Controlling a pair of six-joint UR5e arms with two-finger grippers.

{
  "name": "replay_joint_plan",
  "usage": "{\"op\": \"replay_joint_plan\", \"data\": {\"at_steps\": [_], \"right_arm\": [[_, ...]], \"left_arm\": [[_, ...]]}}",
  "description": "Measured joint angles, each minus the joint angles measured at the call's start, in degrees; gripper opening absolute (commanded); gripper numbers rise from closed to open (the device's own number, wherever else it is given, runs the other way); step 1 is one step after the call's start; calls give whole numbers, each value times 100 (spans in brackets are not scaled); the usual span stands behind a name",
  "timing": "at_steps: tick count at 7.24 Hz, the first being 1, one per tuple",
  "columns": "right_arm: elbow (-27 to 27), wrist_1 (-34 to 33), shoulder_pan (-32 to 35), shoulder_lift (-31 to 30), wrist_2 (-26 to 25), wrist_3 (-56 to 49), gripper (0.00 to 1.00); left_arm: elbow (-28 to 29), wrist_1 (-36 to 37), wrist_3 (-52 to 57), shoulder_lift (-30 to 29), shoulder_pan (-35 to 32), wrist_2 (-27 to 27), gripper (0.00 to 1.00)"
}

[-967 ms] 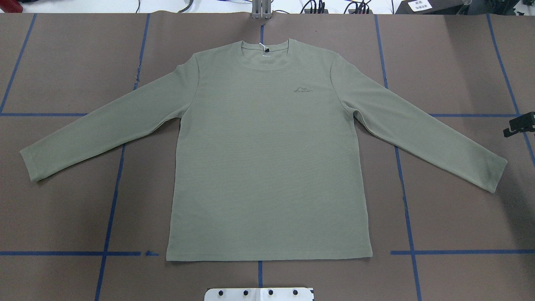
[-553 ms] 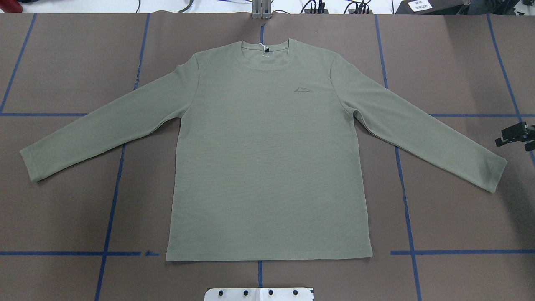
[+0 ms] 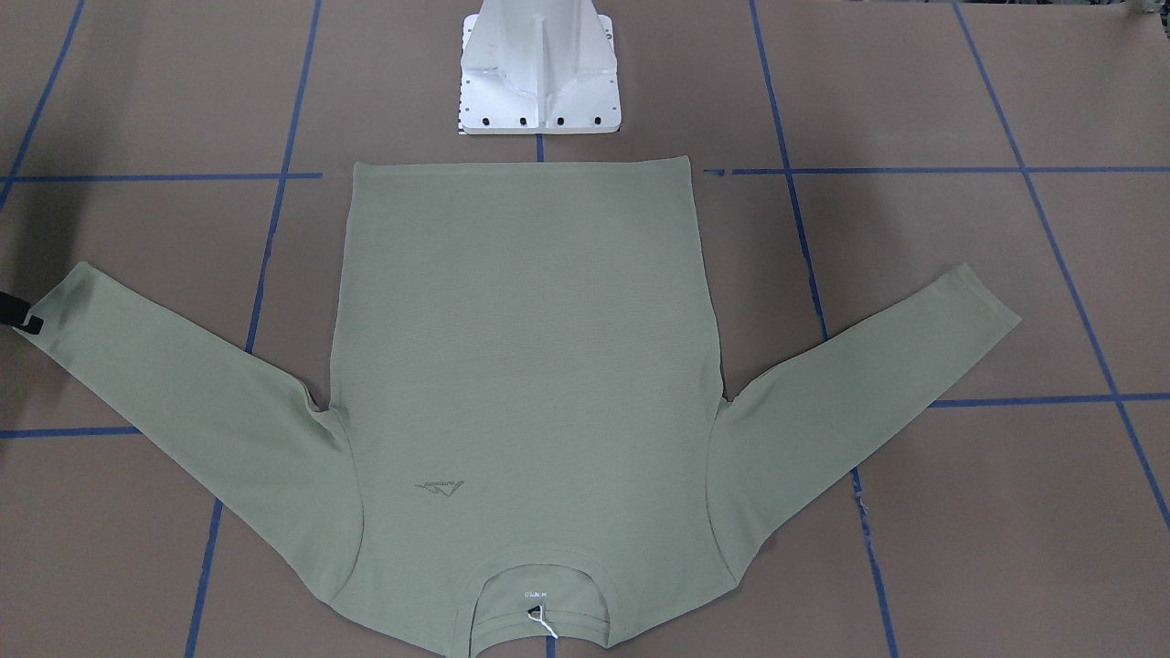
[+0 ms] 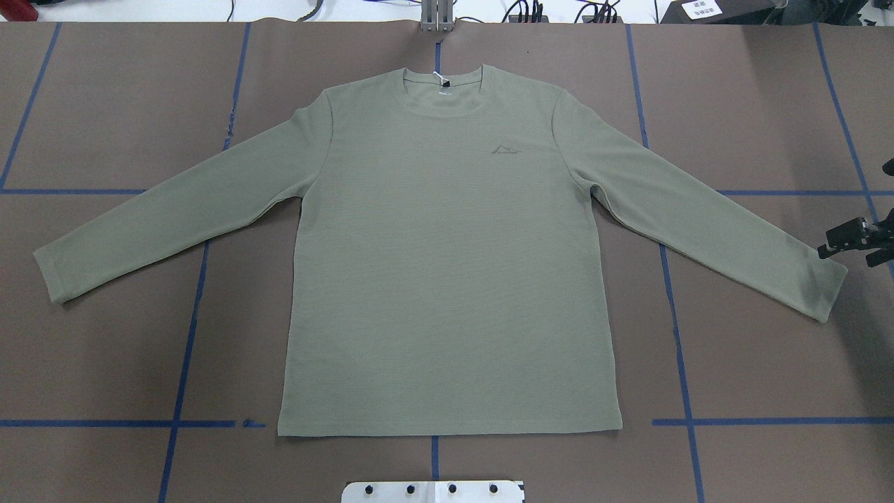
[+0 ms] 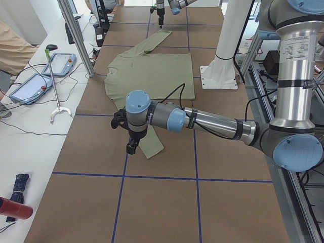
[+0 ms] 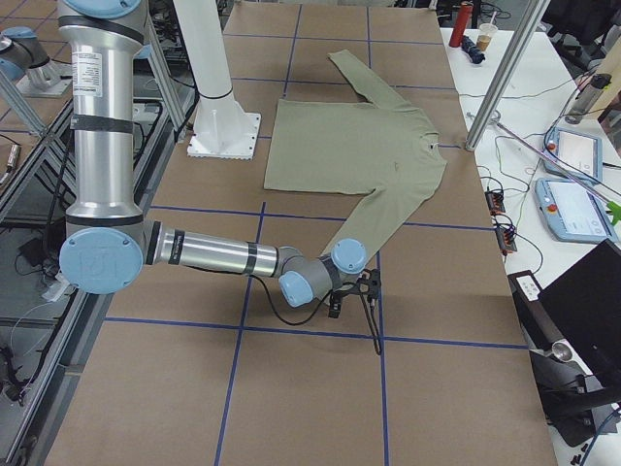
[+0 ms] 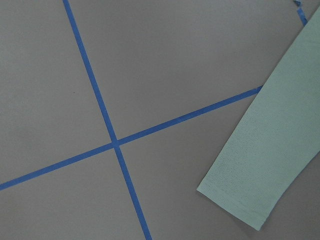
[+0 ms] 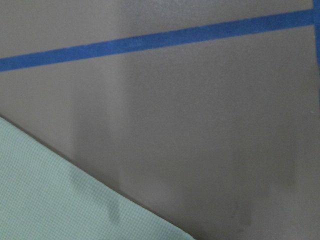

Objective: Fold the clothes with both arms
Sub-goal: 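Lower the right gripper toward the cuff of the sleeve nearest it, then grasp the sleeve cuff with the right gripper and lift it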

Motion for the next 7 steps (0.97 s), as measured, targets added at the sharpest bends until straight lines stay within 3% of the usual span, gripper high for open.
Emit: {"op": "replay_joint_plan", "data": {"at_steps": [1,4,5,7], "right_arm": [[-10,0,-43,-7,-5,40,78],[-49,2,-65,-23,-22,156,12],[-51,3,-67,-24,-24,234,0],[-84,3,-67,-25,-25,288,0]], "left_arm": [[-3,5,-5,-2,0,-4,100],[-21,11,-15,-4,4,0,100],[-42,14,-21,-4,3,1,100],[-83,17,-30,-2,0,2,100]]}}
